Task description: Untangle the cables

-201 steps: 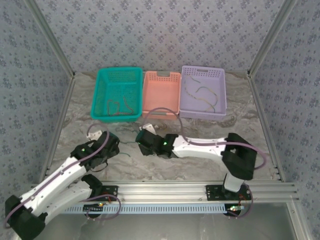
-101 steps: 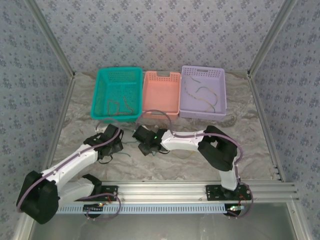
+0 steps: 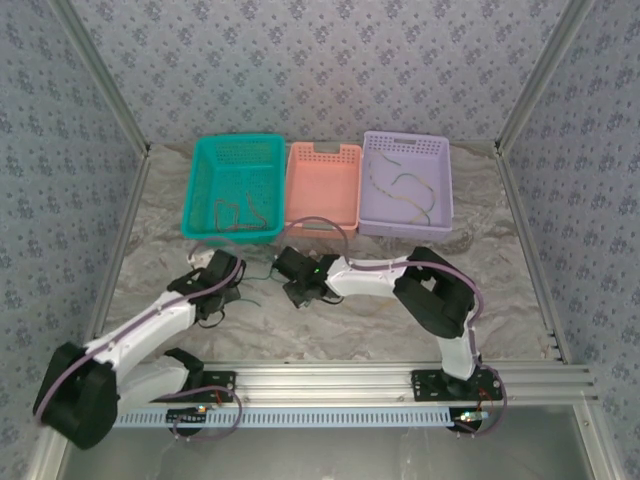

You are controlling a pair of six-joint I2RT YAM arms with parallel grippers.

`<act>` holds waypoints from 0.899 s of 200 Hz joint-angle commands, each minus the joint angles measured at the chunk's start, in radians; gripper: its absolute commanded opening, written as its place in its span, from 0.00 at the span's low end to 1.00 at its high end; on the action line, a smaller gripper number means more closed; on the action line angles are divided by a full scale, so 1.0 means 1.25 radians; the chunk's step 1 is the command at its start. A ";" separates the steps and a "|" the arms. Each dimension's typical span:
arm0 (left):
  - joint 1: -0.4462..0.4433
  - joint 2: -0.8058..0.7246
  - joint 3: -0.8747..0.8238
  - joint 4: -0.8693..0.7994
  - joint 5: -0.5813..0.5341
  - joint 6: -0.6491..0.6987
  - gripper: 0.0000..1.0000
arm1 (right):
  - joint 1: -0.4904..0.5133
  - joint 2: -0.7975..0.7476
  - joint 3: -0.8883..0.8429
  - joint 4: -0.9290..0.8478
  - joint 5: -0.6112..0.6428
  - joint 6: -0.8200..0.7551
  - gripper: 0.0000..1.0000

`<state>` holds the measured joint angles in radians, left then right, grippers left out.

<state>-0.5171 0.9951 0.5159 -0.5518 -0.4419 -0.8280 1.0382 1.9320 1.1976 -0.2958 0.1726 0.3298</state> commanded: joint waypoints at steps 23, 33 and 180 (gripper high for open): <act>0.038 -0.074 0.142 -0.204 -0.162 0.037 0.00 | -0.053 -0.031 -0.102 -0.021 -0.025 0.002 0.00; 0.041 -0.074 0.178 -0.236 -0.191 0.050 0.00 | -0.062 -0.034 -0.109 -0.022 -0.024 0.004 0.00; 0.065 -0.189 0.276 0.042 0.335 0.105 0.00 | -0.046 -0.514 -0.129 -0.022 0.086 0.092 0.52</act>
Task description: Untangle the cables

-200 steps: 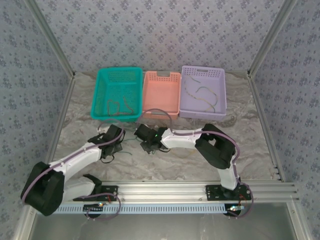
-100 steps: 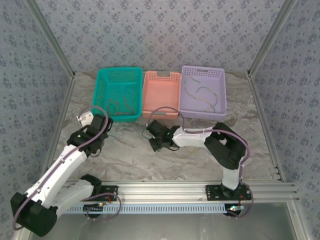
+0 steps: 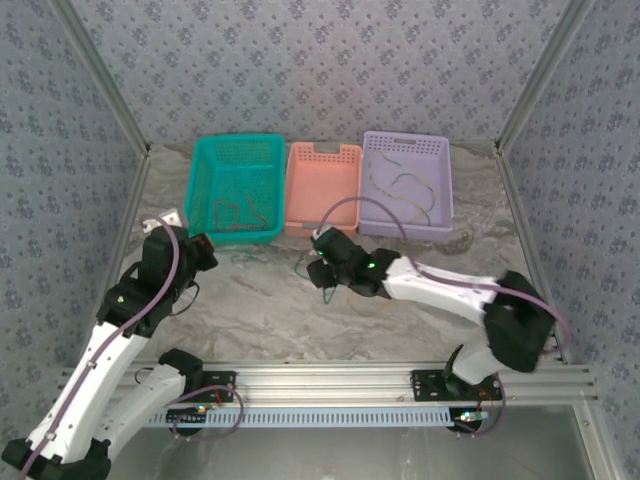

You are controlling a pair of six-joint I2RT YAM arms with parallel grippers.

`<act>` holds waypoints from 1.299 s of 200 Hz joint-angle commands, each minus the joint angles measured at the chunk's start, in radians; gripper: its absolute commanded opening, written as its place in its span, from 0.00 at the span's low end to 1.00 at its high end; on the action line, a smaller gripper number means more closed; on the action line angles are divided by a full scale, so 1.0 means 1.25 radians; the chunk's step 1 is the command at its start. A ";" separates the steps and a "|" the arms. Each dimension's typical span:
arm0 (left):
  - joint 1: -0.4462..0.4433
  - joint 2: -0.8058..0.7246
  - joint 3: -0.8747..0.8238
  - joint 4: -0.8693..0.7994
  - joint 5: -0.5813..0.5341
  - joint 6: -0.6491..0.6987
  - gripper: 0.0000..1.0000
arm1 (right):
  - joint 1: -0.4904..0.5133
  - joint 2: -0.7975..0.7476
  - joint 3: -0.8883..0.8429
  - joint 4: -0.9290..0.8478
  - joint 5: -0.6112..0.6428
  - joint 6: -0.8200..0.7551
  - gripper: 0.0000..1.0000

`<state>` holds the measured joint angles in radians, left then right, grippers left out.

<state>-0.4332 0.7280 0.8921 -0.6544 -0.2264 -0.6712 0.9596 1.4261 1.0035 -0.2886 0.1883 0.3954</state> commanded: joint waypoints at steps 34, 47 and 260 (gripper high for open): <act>-0.023 0.066 -0.046 0.241 0.264 -0.063 0.00 | 0.019 -0.197 0.054 0.054 0.054 0.012 0.59; -0.045 0.083 -0.042 0.264 0.273 -0.069 0.00 | 0.011 -0.189 0.086 0.075 0.030 0.000 0.61; -0.382 0.344 0.028 0.343 0.291 0.083 0.00 | -0.301 -0.031 0.412 -0.008 -0.168 0.031 0.00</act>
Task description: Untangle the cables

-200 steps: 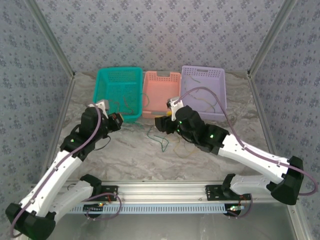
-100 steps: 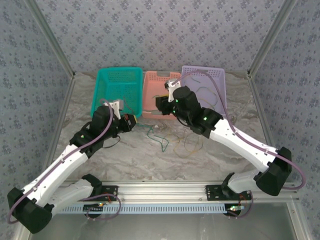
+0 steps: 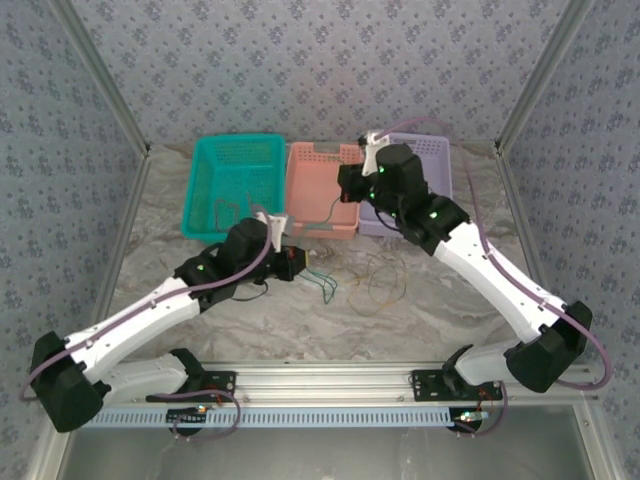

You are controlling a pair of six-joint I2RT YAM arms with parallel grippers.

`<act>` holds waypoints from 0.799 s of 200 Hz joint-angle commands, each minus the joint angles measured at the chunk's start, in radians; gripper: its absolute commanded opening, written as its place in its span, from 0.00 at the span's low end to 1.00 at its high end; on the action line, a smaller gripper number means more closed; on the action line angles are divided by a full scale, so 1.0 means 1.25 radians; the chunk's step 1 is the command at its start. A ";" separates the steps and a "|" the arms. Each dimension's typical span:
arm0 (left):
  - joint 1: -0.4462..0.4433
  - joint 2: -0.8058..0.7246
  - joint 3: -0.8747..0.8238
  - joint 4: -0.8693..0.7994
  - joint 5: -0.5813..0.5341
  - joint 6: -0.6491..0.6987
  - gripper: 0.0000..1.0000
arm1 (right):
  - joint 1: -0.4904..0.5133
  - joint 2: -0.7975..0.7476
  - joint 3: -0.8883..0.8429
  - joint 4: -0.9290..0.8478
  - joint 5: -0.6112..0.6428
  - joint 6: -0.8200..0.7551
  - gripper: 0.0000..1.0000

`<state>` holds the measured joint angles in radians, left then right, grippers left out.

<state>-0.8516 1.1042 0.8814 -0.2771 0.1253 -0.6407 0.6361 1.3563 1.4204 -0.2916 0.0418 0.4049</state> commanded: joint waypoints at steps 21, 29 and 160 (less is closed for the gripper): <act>-0.085 0.101 0.063 0.059 0.000 0.078 0.00 | -0.088 0.071 0.140 -0.015 -0.105 0.051 0.00; -0.100 0.122 0.079 0.059 -0.005 0.088 0.00 | -0.098 0.091 0.161 -0.020 -0.115 0.060 0.00; -0.155 0.228 0.219 0.024 0.020 0.113 0.00 | -0.190 0.288 0.377 -0.133 -0.279 0.124 0.05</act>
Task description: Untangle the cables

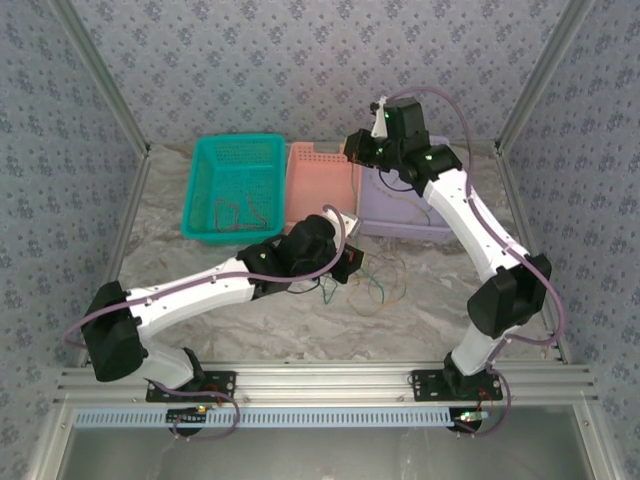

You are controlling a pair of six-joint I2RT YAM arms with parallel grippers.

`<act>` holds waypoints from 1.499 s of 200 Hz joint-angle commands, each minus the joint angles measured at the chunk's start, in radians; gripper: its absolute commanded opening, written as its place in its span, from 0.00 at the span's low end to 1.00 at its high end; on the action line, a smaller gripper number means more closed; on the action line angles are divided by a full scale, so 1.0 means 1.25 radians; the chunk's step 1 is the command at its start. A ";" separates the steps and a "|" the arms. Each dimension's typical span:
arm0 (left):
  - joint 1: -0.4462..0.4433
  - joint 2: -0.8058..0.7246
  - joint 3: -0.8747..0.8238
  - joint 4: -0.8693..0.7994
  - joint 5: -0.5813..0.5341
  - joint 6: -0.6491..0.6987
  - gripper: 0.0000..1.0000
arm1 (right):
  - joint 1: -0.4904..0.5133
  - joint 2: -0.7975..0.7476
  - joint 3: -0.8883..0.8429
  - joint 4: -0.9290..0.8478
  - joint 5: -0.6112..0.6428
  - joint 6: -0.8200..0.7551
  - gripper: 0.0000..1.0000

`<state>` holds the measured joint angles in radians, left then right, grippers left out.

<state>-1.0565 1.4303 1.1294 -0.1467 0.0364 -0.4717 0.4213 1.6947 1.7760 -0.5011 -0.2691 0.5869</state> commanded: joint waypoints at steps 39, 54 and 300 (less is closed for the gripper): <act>0.179 -0.044 0.083 -0.123 0.185 -0.140 0.00 | -0.035 -0.049 0.099 -0.048 0.025 -0.061 0.52; 0.235 -0.030 0.112 -0.134 0.215 -0.173 0.00 | -0.057 -0.094 0.087 -0.065 0.035 -0.061 0.57; 0.411 0.598 0.600 -0.376 0.120 -0.408 0.00 | -0.126 -0.611 -0.452 -0.048 0.124 -0.053 0.61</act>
<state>-0.5404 2.1475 1.8130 -0.5442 0.2192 -0.9642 0.2569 0.9508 1.2251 -0.5766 -0.1158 0.5087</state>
